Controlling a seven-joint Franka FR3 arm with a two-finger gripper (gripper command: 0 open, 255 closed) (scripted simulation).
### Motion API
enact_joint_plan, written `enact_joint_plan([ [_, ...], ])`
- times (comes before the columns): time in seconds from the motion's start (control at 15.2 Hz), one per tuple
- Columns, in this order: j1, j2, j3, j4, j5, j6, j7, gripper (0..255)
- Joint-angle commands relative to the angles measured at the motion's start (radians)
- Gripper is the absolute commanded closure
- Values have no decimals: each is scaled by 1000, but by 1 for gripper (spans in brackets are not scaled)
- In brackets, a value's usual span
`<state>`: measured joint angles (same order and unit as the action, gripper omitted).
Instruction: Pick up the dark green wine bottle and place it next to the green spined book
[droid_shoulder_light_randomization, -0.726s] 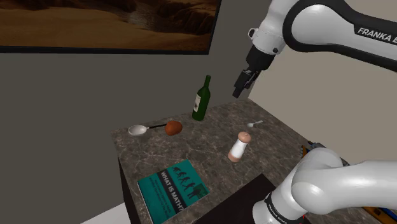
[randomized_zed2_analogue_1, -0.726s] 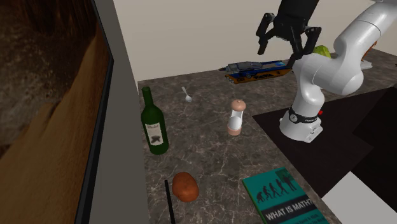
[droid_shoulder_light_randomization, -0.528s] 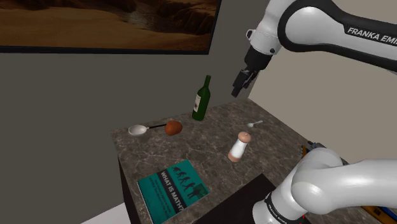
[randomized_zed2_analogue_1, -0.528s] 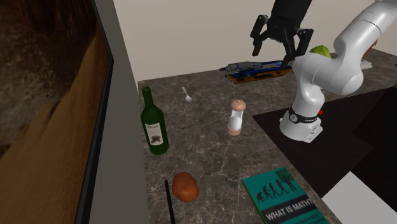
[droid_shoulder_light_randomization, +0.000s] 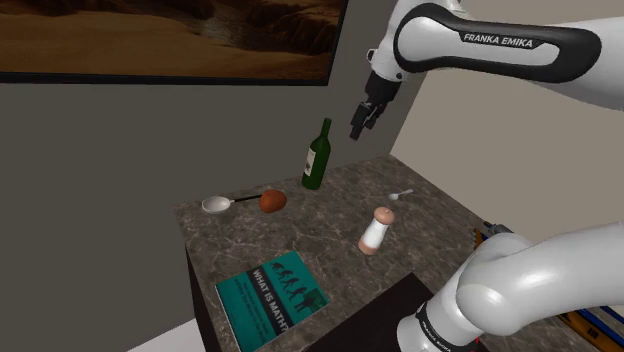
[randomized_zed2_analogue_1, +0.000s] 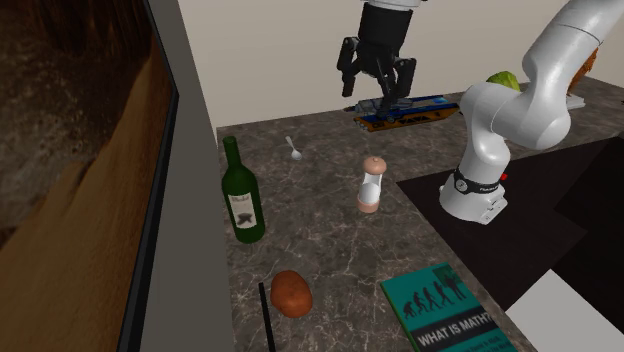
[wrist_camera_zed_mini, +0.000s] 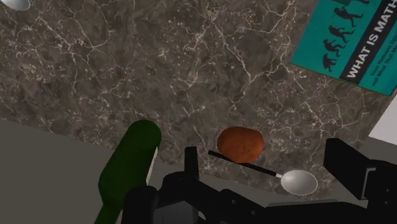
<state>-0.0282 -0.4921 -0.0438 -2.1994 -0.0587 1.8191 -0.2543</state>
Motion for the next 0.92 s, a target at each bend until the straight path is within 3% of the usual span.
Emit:
enact_joint_plan([
  [0.0, -5, 75, -22, 45, -3, 25, -33, 0],
  [0.86, -51, 575, -129, 464, 55, 69, -247, 0],
])
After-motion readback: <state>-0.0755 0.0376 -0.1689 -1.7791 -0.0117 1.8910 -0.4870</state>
